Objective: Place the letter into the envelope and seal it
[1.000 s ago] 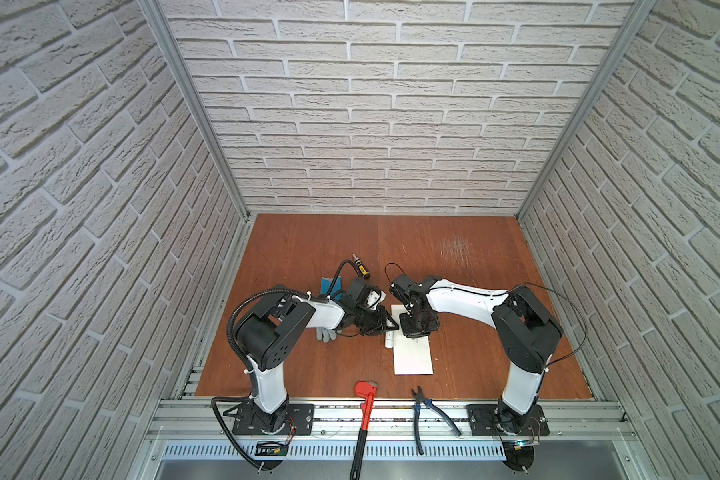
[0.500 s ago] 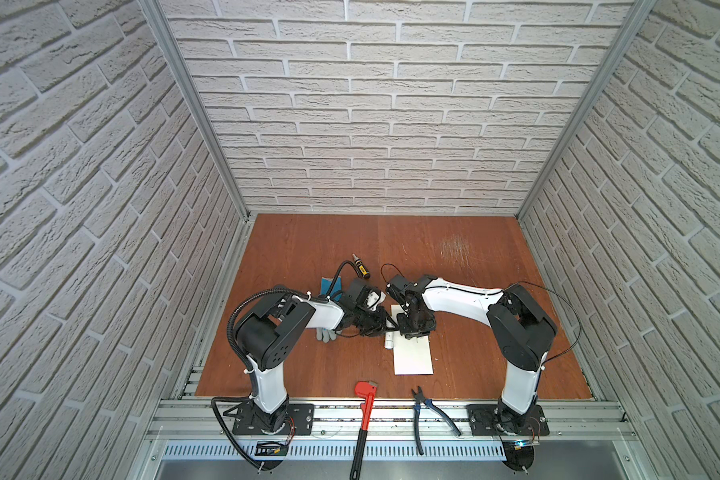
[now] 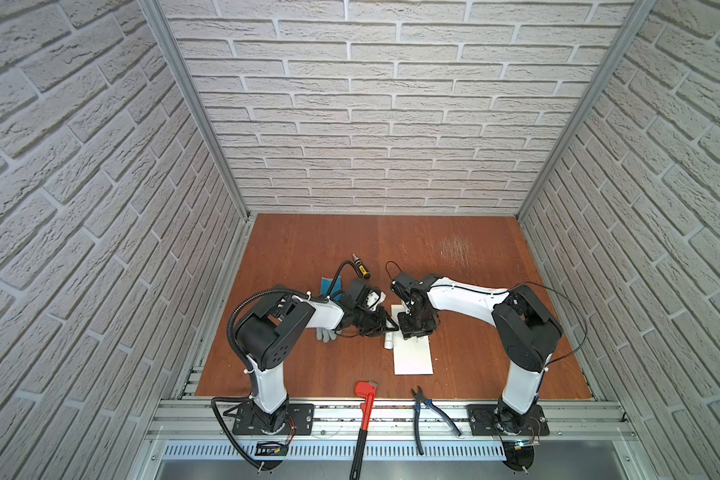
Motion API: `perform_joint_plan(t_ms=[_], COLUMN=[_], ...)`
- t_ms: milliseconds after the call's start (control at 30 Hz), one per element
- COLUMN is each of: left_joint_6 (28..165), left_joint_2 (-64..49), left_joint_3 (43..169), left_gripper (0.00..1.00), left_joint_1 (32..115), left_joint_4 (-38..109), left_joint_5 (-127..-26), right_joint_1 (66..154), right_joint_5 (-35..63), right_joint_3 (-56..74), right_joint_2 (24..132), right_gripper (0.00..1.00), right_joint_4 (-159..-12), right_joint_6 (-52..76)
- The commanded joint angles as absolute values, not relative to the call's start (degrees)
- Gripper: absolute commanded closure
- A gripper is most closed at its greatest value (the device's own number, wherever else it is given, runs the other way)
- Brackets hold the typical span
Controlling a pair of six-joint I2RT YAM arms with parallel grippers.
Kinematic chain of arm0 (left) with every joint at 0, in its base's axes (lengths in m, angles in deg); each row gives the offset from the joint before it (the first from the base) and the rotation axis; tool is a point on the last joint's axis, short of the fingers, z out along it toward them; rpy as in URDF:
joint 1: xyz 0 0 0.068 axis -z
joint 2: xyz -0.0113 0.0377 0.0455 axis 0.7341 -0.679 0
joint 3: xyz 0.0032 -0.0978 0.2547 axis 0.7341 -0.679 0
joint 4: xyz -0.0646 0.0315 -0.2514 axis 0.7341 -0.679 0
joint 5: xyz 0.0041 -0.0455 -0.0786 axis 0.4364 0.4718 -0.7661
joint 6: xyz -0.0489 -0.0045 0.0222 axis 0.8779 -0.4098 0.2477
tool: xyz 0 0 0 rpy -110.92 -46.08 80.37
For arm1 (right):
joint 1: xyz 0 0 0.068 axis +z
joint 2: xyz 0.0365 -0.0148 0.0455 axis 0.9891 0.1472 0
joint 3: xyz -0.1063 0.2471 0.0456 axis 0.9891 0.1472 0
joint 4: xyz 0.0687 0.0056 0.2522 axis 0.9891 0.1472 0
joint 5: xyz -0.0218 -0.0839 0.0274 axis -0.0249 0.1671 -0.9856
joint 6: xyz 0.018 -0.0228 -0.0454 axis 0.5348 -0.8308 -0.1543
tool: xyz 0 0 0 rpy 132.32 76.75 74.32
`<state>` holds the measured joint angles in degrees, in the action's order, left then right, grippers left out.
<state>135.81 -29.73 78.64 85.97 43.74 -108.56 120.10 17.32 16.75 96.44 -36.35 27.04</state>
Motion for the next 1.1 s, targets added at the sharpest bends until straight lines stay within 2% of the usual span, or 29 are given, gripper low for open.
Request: perform_joint_plan(t_ms=[0, 167, 233, 333, 500, 600, 733, 800, 1067], left_joint_6=[134.4, 134.1, 134.0, 134.0, 133.9, 133.9, 133.8, 133.7, 133.9], left_joint_2=[-29.3, -29.1, -29.1, -29.3, -29.5, -29.6, -29.7, -29.7, -30.2], left_joint_3=[77.9, 77.9, 78.0, 78.2, 78.4, 78.4, 78.3, 78.3, 78.3], left_gripper=[1.0, 1.0, 1.0, 1.0, 1.0, 1.0, 1.0, 1.0, 1.0], left_joint_1=[85.7, 85.5, 85.4, 85.3, 85.2, 85.1, 85.0, 84.9, 84.8], left_joint_4=[40.5, 39.8, 39.9, 39.8, 39.7, 39.6, 39.6, 39.7, 40.3], left_joint_5=[-107.1, -107.1, -107.2, -107.2, -107.5, -107.5, -107.6, -107.6, -107.7], right_joint_1=[119.6, 118.7, 118.4, 117.9, 117.3, 116.8, 116.3, 116.0, 115.0], right_joint_5=[14.8, 14.9, 14.8, 14.9, 15.0, 14.7, 14.0, 14.0, 13.9], right_joint_3=[17.7, 17.7, 17.8, 17.8, 17.9, 17.9, 18.0, 18.1, 18.0], right_joint_2=[95.5, 94.2, 93.9, 93.7, 93.6, 93.5, 93.2, 93.0, 93.5], right_gripper=[0.54, 0.59, 0.67, 0.72, 0.77, 0.76, 0.68, 0.67, 0.91], right_joint_4=[-34.9, -34.0, -33.7, -33.4, -33.3, -33.2, -33.7, -33.8, -34.2], right_joint_6=[25.5, 24.8, 24.6, 24.3, 23.7, 23.4, 23.0, 23.1, 22.9])
